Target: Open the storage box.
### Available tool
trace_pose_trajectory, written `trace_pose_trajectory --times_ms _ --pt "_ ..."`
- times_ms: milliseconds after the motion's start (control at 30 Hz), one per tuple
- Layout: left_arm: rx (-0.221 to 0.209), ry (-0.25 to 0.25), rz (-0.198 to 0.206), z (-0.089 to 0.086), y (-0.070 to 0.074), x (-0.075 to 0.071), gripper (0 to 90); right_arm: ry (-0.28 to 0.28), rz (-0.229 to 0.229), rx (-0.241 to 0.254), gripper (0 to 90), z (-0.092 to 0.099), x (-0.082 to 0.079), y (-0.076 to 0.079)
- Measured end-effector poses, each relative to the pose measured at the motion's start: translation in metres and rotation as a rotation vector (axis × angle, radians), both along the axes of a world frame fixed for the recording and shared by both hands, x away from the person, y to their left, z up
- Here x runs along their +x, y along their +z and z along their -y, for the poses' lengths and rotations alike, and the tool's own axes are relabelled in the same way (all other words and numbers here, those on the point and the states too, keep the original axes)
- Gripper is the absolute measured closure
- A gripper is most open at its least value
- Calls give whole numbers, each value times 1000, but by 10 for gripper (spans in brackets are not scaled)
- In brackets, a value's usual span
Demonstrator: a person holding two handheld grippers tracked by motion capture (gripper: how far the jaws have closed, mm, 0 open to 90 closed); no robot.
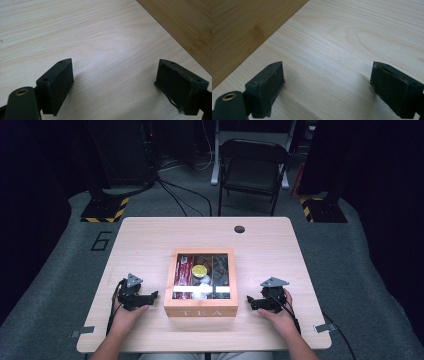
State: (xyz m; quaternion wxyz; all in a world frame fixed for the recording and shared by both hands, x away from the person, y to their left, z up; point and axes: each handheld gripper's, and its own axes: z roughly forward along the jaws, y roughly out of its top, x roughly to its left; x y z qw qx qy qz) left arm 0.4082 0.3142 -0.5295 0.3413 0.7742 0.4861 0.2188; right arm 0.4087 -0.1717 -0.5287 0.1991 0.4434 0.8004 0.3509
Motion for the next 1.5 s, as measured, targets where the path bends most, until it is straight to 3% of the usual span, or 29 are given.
trace_pose_trajectory --times_ms 433,800,933,1000,1133,1233,1300,1500 --pt "-12 30 6 3 -1 -1 147 -15 -7 -2 104 -1 0 0" --pt "-14 35 11 3 0 -2 183 -18 -8 8 164 -2 -4 1" --pt "-19 33 -5 1 3 -1 241 -19 -17 9 247 -2 -6 3" --pt "-10 30 -26 -1 5 -1 270 -19 -30 -4 289 0 -5 6" --pt "-36 35 -39 -3 12 -3 314 -27 -50 -11 312 0 -4 9" --pt "-61 32 -38 -5 17 -5 342 -3 -31 -40 325 2 -5 12" --pt "-54 28 -40 -5 22 -7 345 -14 -31 -26 334 0 -8 15" --pt "-60 -7 -35 -2 31 -12 363 24 -8 -31 361 -2 -13 25"
